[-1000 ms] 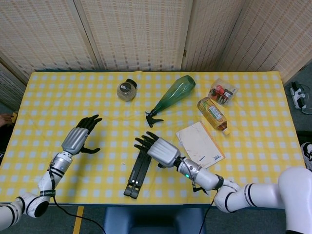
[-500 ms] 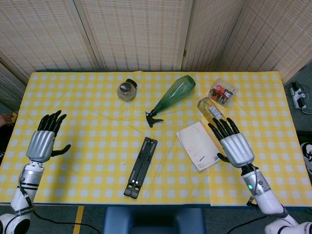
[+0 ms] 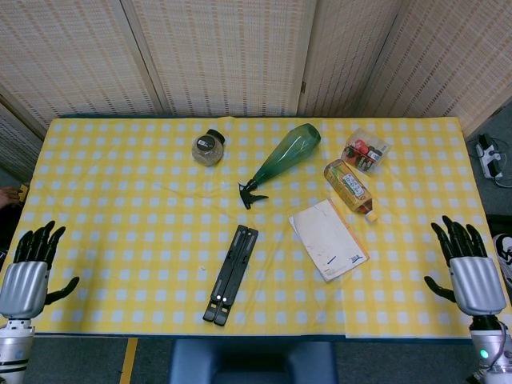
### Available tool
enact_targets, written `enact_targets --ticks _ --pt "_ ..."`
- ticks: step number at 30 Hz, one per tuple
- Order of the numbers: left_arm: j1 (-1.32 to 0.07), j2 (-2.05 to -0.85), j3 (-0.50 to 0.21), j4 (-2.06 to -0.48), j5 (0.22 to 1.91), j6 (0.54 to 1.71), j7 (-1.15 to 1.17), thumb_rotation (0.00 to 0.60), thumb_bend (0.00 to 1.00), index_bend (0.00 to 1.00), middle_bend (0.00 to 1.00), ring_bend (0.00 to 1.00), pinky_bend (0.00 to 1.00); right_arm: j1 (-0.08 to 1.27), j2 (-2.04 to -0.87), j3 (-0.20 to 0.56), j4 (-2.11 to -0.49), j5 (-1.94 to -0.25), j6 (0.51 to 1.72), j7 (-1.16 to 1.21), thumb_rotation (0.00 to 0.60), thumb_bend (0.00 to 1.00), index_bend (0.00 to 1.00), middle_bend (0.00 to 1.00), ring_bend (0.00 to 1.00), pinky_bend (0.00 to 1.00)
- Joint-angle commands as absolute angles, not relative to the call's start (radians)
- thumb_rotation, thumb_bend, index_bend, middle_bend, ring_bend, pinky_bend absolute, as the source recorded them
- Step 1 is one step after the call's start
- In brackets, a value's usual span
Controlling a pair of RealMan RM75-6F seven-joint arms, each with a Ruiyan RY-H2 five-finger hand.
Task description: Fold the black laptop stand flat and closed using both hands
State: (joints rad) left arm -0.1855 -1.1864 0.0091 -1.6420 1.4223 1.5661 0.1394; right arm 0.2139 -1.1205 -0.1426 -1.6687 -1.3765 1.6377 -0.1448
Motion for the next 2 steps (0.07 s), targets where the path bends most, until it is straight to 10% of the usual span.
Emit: enact_targets --ticks 1,2 --pt "-0.164 -1.183 0.024 -1.658 1.435 1.572 0.148 0.6 0.25 0.02 0.0 0.0 0.0 0.178 -1.133 -0.135 -1.636 -1.388 1.646 -0.114 0.6 0.22 0.0 0.0 0.0 0.0" --pt "-0.161 -1.184 0.024 -1.659 1.435 1.57 0.146 0.6 0.25 0.02 0.0 0.0 0.0 0.173 -1.135 -0.131 -1.629 -1.392 1.644 -0.106 0.6 0.22 0.0 0.0 0.0 0.0"
